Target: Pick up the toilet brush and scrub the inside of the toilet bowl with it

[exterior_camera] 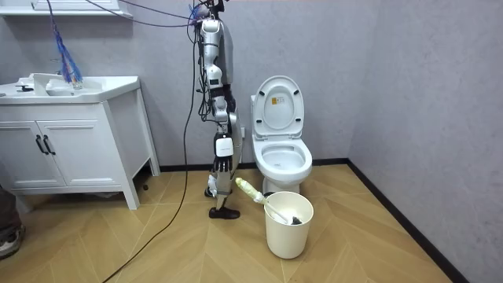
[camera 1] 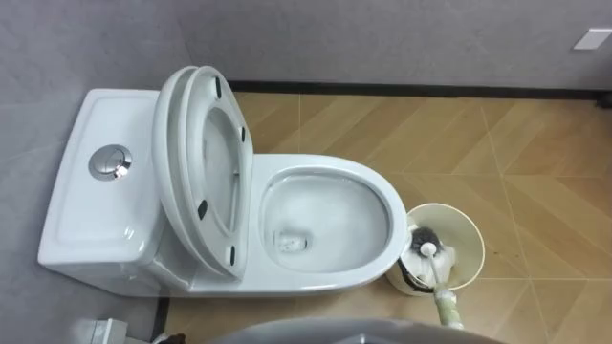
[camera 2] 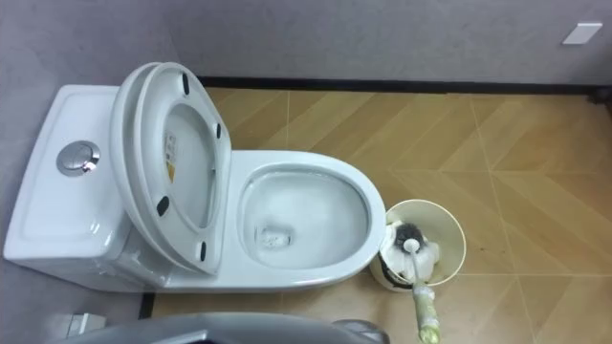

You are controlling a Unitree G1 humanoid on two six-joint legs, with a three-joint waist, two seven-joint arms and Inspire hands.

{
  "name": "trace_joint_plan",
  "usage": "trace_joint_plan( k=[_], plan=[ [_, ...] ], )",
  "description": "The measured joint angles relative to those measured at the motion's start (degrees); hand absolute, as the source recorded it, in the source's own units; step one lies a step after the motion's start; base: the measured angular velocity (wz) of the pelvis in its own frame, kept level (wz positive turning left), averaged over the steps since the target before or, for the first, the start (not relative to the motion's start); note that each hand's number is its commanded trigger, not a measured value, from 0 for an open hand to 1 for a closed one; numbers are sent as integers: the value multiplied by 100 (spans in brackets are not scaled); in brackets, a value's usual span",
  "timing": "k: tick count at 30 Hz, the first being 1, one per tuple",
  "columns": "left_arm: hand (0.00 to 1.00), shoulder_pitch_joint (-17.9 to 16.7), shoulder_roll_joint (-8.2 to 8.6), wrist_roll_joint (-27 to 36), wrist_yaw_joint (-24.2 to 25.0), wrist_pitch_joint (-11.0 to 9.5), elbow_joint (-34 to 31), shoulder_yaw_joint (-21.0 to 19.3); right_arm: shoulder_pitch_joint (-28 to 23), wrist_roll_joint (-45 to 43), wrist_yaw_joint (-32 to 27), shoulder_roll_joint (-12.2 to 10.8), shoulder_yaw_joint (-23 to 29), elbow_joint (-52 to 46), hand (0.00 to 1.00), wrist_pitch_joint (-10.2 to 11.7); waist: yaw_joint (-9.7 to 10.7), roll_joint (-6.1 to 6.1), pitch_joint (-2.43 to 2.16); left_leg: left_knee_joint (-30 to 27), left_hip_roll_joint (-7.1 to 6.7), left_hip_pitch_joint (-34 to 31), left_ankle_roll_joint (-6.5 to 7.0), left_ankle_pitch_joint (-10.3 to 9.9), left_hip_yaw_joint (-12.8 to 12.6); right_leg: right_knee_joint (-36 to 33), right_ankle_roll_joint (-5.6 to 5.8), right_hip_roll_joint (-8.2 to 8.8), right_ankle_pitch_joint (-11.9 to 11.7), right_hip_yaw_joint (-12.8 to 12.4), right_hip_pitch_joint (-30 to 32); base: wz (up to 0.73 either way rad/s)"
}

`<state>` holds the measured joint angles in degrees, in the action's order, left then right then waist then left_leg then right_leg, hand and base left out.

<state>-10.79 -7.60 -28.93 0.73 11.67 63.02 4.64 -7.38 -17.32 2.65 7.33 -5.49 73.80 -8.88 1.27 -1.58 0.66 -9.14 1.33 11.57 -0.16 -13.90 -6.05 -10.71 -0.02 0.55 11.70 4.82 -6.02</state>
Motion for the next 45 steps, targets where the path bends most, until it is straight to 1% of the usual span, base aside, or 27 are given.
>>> trace_joint_plan(
  k=[4, 8, 15, 18, 19, 23, 26, 28, 29, 30, 31, 34, 37, 38, 40, 41, 42, 45],
  plan=[
    [0, -5, 2, 3, 22, 6, 11, 3, -30, 1, -2, -3, 4, -1, 0, -2, 3, 46, -27, -1, 1, 14, 0, 0, -13, -32, 0, 0, -1, 3, -16, 0],
    [0, -10, 2, -2, 36, 33, 10, 7, -37, 2, -80, -8, 1, -3, 0, -6, 3, 58, -29, -6, 1, 31, 0, 0, -19, -100, -1, 3, 0, 5, -9, 0],
    [0, -27, 1, -3, -123, -15, -17, -32, -69, 7, -550, -22, 67, -73, 0, 5, 1, 70, -24, -4, 4, 34, 5, -4, -21, -99, 0, 1, 0, 13, 4, 0],
    [0, -28, 9, -2, -218, -76, -16, -50, -69, 28, -821, -20, 292, -182, 0, 40, 1, 117, -36, 14, 25, 39, 39, -38, -18, -107, 4, -28, -9, 11, 4, 0],
    [0, -30, 9, -2, -264, -103, -16, -53, -69, 70, -964, -20, 353, -233, 0, 93, 3, 146, -35, 55, 44, 62, 59, -66, -16, -106, 4, -53, -19, 11, 5, 0],
    [0, -36, 7, -4, -319, -178, -16, -53, -56, 137, -1245, -19, 454, -495, 0, 263, 2, 179, -37, 83, 56, 72, 58, -74, -28, -131, -1, -66, -26, 10, 4, 0],
    [0, -25, 7, -1, -424, -286, -15, -55, -30, 355, -1573, -21, 486, -796, 0, 465, -1, 188, -36, 82, 61, 10, 57, -74, -54, -209, -6, -69, -25, 6, 121, -5],
    [0, -20, 7, 0, -478, -364, -17, -77, -6, 718, -1810, -21, 524, -1085, 0, 676, -14, 178, -42, 57, 82, -32, 55, -73, -113, -195, -28, -85, -48, -2, 167, -10],
    [0, -20, 8, 0, -486, -384, -18, -104, 0, 795, -1857, -21, 524, -1150, 0, 730, -15, 173, -43, 47, 86, -44, 54, -73, -129, -200, -30, -85, -49, -3, 187, -10],
    [0, -18, 8, 12, -506, -446, -17, -166, 22, 890, -1948, -21, 525, -1220, 0, 856, -13, 146, -55, 40, 92, -66, 53, -73, -141, -189, -38, -91, -54, -10, 208, -6],
    [0, -11, 7, 50, -525, -499, -18, -195, 44, 938, -2039, -21, 525, -1271, 0, 933, -10, 131, -60, 34, 94, -84, 52, -72, -143, -192, -44, -92, -62, -14, 213, -5],
    [0, 0, 4, 85, -564, -602, -23, -262, 59, 1020, -2170, -17, 567, -1618, 0, 994, -25, 122, -60, 25, 92, -113, 52, -72, -166, -183, -41, -89, -65, -25, 242, -3],
    [0, 22, -21, 129, -679, -682, -121, -330, 122, 1036, -2352, -17, 559, -1831, 0, 1164, -11, 102, -62, -28, 88, -239, 52, -72, -169, -178, -38, -79, -76, -13, 336, -1],
    [0, 22, -24, 129, -705, -710, -145, -344, 130, 1036, -2391, -17, 562, -1846, 0, 1199, -28, 86, -70, -34, 90, -249, 52, -72, -169, -189, -40, -81, -80, -15, 379, 0],
    [0, 21, -31, 153, -802, -773, -224, -344, 238, 1058, -2563, -16, 562, -1878, 0, 1278, -47, 103, -86, -41, 98, -361, 52, -71, -166, -202, -52, -92, -111, -21, 503, -5],
    [0, 20, -35, 194, -804, -796, -252, -342, 250, 1079, -2611, -16, 561, -1886, 0, 1315, -44, 103, -86, -47, 100, -394, 52, -70, -165, -198, -52, -94, -115, -20, 511, 0],
    [0, 20, -40, 252, -805, -840, -302, -345, 270, 1091, -2702, -16, 561, -1889, 0, 1355, -46, 95, -79, -51, 104, -439, 52, -70, -162, -198, -56, -97, -126, -17, 537, 0],
    [0, 90, -37, 308, -808, -1008, -367, -449, 334, 1159, -2919, -14, 563, -1842, 0, 1503, -56, 74, -81, -122, 103, -658, 53, -70, -133, -201, -59, -87, -167, -9, 729, 0]
  ],
)
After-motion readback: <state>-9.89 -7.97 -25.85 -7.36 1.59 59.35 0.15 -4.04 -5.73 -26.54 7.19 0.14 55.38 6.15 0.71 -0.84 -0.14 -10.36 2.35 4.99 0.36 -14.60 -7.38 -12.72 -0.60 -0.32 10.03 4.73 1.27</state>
